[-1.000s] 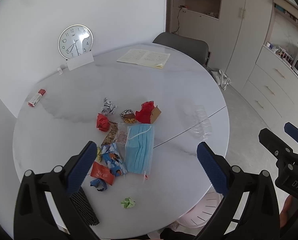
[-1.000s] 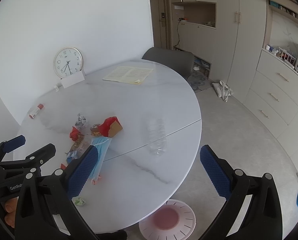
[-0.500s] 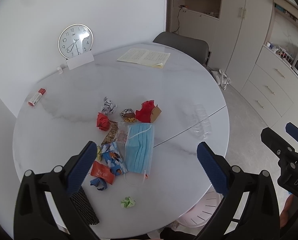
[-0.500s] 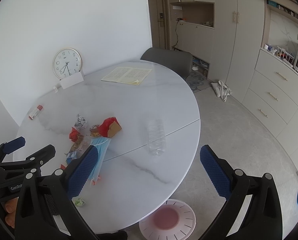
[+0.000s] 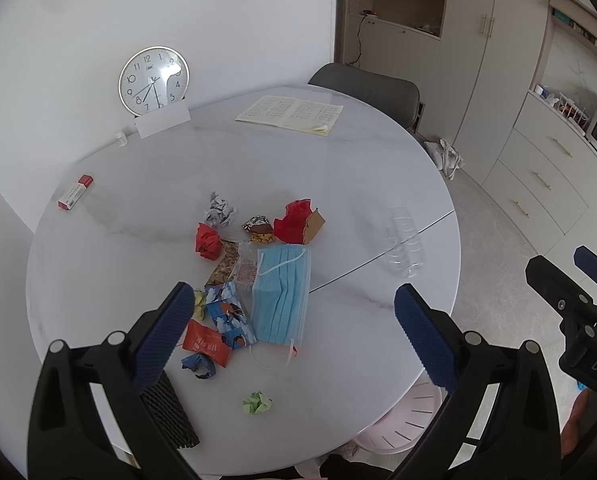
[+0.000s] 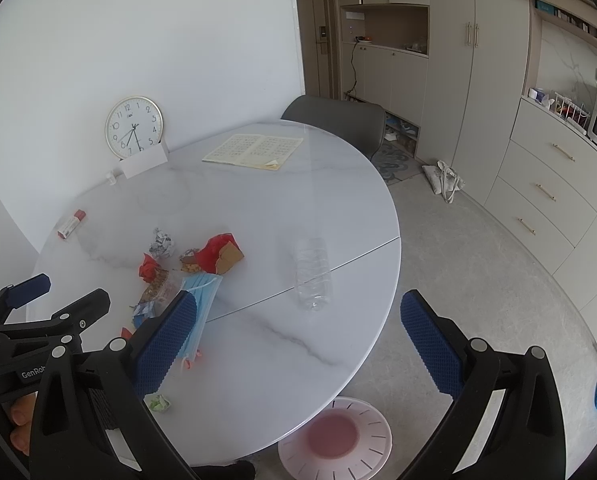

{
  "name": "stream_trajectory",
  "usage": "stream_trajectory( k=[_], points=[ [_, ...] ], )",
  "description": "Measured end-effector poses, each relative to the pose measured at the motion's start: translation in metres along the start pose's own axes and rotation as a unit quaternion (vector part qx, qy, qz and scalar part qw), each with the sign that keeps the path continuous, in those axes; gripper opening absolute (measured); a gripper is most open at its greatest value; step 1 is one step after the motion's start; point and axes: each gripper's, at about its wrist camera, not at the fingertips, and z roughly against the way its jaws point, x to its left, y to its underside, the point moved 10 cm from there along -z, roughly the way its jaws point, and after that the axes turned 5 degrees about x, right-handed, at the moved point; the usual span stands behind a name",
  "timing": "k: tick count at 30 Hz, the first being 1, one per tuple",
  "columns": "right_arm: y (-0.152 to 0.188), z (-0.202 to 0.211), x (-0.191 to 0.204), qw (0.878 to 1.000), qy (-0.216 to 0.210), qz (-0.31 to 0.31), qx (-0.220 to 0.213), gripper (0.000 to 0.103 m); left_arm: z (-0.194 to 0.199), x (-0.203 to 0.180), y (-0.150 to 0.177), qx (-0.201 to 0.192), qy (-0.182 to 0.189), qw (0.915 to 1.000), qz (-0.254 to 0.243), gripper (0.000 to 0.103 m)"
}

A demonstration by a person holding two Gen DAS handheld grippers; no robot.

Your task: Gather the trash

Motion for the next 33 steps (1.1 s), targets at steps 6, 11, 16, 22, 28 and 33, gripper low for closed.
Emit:
stream_trajectory(
  k=[6,11,16,22,28,33],
  points=[
    [-0.0002,0.0003,-0.0002,1.000,0.000,0.000,0.000,0.101,0.0000,0.0002,0.0002,0.000,0.000,1.0000,0.000,0.096],
    [-0.0001,0.0000,0.0006,1.000,0.001,0.000,0.000,0.101,-0.0002,-0.0001,0.0005,0.000,0.000,1.0000,0.000,0.096],
    [0.0001,0.0003,0.0008,1.000,0.000,0.000,0.001,0.101,-0.0001,0.0005,0.0010,0.001,0.000,1.0000,-0.001,0.096],
    [0.0003,0.0000,0.0010,1.000,0.001,0.000,0.000,0.101,-0.0001,0.0005,0.0013,0.001,0.000,1.0000,-0.001,0.096],
    [0.0010,0.0000,0.0010,1.000,0.001,0.001,0.001,0.101,-0.0005,0.0023,0.0033,0.003,0.000,1.0000,0.001,0.096],
    [0.0029,-0.0007,0.0040,1.000,0.000,0.002,0.004,0.101,-0.0026,0.0071,0.0057,0.005,-0.001,1.0000,0.004,0.096]
  ],
)
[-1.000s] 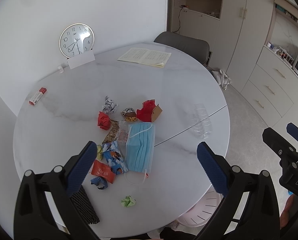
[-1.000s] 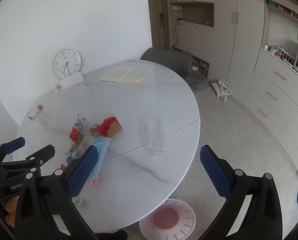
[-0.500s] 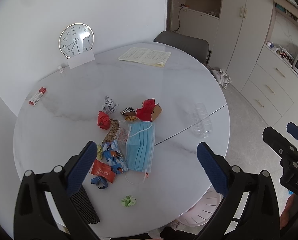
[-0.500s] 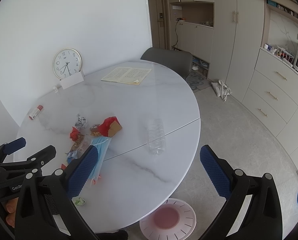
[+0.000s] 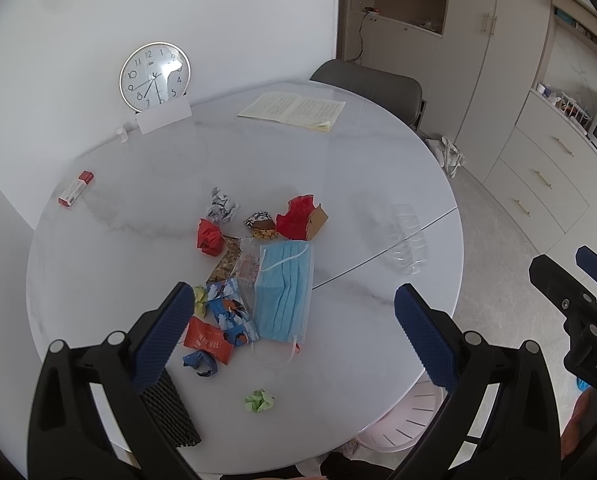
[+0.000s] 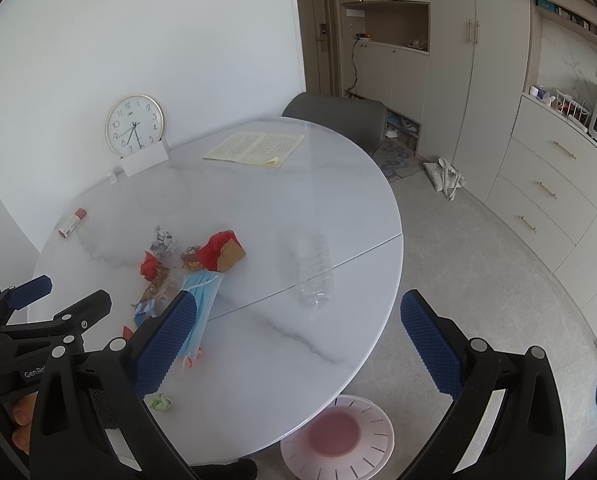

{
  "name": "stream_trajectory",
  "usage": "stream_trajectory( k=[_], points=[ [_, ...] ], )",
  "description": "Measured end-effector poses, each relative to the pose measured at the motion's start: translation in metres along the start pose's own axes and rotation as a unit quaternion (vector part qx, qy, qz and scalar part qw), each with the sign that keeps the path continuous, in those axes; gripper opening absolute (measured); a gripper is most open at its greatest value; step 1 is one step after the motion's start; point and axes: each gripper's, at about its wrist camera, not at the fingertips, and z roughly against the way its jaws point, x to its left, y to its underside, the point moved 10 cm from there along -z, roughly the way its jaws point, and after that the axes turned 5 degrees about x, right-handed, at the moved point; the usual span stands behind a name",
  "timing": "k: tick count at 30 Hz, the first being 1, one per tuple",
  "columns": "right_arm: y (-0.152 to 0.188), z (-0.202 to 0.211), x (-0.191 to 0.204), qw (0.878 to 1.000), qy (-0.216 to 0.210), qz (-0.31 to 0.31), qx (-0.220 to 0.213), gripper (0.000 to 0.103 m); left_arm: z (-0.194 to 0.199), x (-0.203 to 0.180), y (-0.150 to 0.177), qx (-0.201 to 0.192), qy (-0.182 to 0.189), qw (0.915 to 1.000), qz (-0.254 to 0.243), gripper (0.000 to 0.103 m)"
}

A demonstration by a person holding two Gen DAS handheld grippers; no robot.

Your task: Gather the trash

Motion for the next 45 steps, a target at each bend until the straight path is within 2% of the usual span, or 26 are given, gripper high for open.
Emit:
stream_trajectory(
  k=[9,15,18,24,28,33,35,37,38,39,40,41,42,43,45],
  points=[
    [0.014,-0.018,0.024,0.999,-0.036,0.015,0.023,0.101,-0.014,0.023,0.012,0.007,0.004,0.9999,0.012,0.096],
    [0.035,-0.051,0.052,0.996,-0.062,0.015,0.057,0.101,-0.034,0.070,0.033,0.017,-0.013,0.9997,0.015,0.096],
    [0.045,-0.072,0.068,0.994,-0.074,0.011,0.075,0.101,-0.045,0.095,0.043,0.023,-0.025,0.9994,0.006,0.096],
    [0.058,-0.118,0.104,0.990,-0.085,0.031,0.105,0.101,-0.073,0.139,0.065,0.053,-0.010,0.9986,-0.001,0.096],
    [0.062,-0.165,0.133,0.986,-0.099,0.041,0.127,0.100,-0.091,0.157,0.070,0.065,-0.009,0.9977,-0.015,0.096],
    [0.079,-0.232,0.150,0.978,-0.098,0.012,0.183,0.080,-0.110,0.171,0.066,0.074,-0.007,0.9966,-0.037,0.096],
    [0.088,-0.248,0.150,0.974,-0.098,-0.011,0.204,0.076,-0.115,0.174,0.062,0.074,0.001,0.9963,-0.043,0.096],
    [0.094,-0.256,0.148,0.969,-0.102,-0.035,0.221,0.065,-0.122,0.175,0.059,0.076,0.009,0.9959,-0.047,0.096],
    [0.097,-0.258,0.148,0.967,-0.108,-0.048,0.226,0.063,-0.125,0.176,0.057,0.078,0.013,0.9957,-0.049,0.096],
    [0.099,-0.258,0.148,0.964,-0.114,-0.061,0.230,0.056,-0.127,0.176,0.055,0.078,0.014,0.9956,-0.051,0.096],
    [0.100,-0.258,0.148,0.962,-0.122,-0.073,0.233,0.043,-0.130,0.176,0.053,0.078,0.016,0.9955,-0.052,0.096],
    [0.101,-0.258,0.147,0.959,-0.132,-0.083,0.235,0.036,-0.132,0.176,0.051,0.079,0.018,0.9954,-0.052,0.096],
    [0.102,-0.256,0.147,0.954,-0.150,-0.102,0.238,0.021,-0.135,0.176,0.048,0.080,0.020,0.9952,-0.053,0.096],
    [0.102,-0.255,0.147,0.951,-0.161,-0.115,0.238,0.013,-0.138,0.175,0.046,0.080,0.022,0.9951,-0.054,0.096],
    [0.100,-0.248,0.144,0.947,-0.177,-0.134,0.233,0.011,-0.142,0.173,0.041,0.080,0.026,0.9948,-0.058,0.096]
  ],
)
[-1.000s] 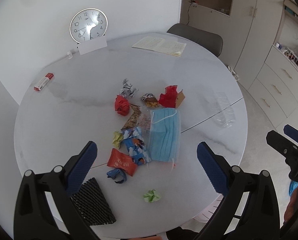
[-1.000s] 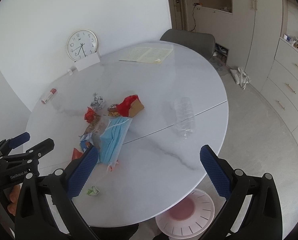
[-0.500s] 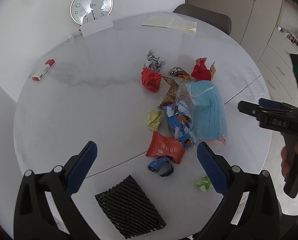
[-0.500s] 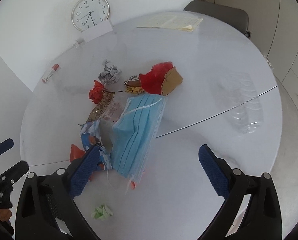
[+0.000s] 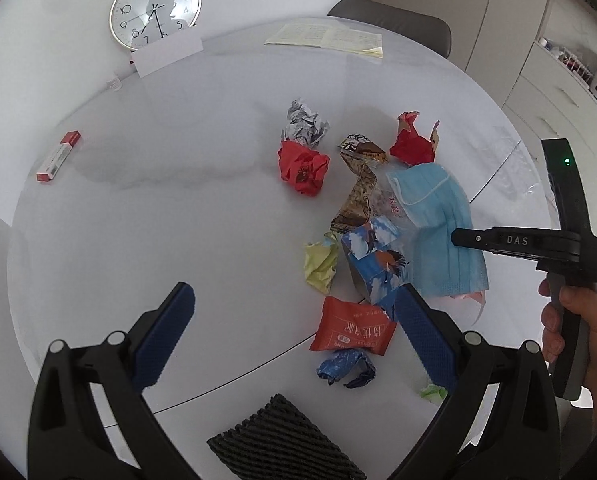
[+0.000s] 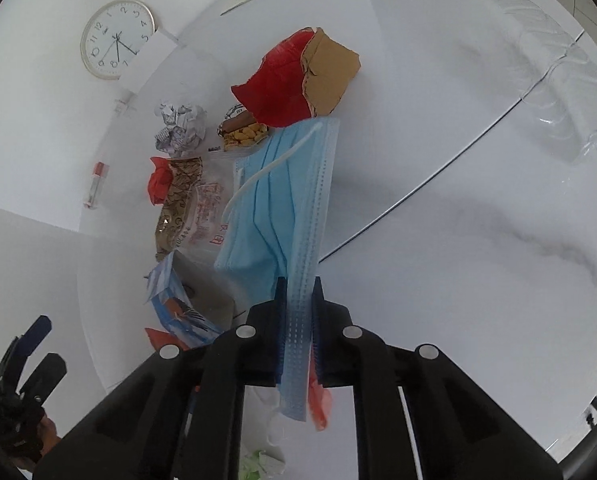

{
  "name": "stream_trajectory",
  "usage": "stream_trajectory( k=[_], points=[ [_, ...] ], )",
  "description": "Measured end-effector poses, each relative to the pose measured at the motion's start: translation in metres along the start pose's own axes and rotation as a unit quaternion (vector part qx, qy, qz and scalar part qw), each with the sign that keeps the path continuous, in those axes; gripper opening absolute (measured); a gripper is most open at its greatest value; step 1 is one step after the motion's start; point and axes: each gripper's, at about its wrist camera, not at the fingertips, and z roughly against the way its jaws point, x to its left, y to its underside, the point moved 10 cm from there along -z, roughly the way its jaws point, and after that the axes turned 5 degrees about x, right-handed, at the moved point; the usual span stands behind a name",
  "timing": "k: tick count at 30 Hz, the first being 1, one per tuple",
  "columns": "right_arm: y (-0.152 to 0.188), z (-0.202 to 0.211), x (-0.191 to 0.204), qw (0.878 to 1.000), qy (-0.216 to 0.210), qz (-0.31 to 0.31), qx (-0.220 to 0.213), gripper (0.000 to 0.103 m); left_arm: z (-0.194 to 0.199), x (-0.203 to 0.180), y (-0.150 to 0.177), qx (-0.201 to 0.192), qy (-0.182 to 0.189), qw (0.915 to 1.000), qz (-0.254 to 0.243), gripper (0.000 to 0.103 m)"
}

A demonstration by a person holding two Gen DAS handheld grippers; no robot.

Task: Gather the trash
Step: 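Grasp the blue face mask with the right tool and lift it, then grasp the blue bird-print box with the left tool while the right tool holds the mask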

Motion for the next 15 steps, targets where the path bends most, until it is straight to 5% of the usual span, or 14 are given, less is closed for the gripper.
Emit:
stream_trajectory(
  k=[8,15],
  points=[
    [-0.010,0.056,0.015,0.997,-0.062,-0.010,-0.053,0.010,-0.007,-0.013,-0.014,-0.007,0.011,0.9996,-0.025,0.096],
    [-0.018,0.113,0.004,0.992,-0.068,-0.017,-0.109,0.010,-0.024,-0.029,-0.005,0.021,0.059,0.9980,0.001,0.096]
  ],
)
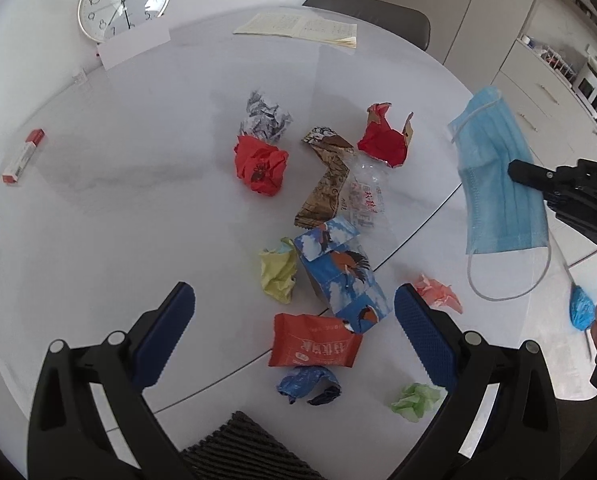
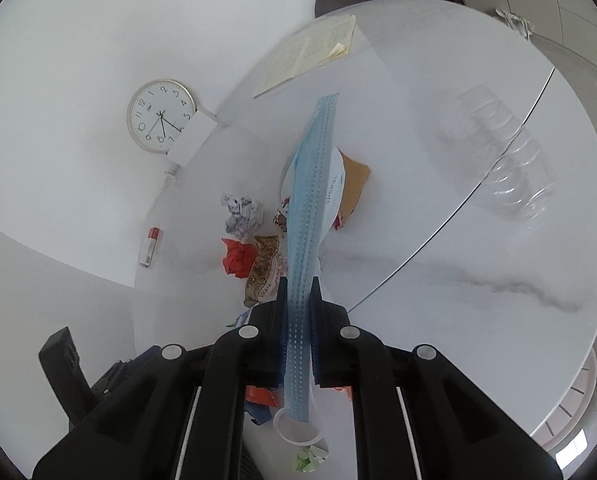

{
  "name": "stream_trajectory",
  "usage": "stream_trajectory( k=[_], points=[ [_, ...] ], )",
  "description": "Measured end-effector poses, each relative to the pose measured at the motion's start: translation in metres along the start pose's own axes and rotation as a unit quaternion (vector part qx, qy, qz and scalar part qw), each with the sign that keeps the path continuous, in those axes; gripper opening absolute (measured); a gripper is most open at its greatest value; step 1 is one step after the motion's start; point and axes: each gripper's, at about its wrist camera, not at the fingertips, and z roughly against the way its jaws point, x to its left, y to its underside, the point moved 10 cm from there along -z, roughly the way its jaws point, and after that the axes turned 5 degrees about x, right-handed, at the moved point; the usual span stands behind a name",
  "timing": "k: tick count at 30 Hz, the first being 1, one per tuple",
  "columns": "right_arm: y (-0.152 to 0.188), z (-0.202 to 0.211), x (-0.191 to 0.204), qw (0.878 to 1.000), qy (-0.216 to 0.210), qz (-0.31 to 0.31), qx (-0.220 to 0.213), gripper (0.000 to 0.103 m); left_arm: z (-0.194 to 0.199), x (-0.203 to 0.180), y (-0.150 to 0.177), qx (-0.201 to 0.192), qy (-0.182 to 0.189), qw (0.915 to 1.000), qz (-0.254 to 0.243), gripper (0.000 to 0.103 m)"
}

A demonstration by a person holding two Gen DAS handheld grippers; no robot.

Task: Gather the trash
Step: 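Grasp the blue bird-print box with the left tool while the right tool holds the mask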

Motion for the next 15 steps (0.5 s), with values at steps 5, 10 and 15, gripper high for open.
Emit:
stream_trajectory(
  k=[5,10,15],
  points=[
    [-0.001,0.035,-0.003,0.999,0.019,0.011,-0.028,0.010,-0.025,-0.016,-0.002,0.009,0.019,0.9989,0.041,0.095],
    [0.009,0.057,-0.016,0.999,0.030,0.005,-0.036,0.011,-0.057,-0.029,-0.007,0.029,-0.003,0.9975,0.064,0.084],
    [0.021,0.068,-0.036,0.999,0.037,-0.009,-0.034,0.011,-0.084,-0.029,-0.006,0.061,-0.020,0.9926,0.103,0.076]
  ],
)
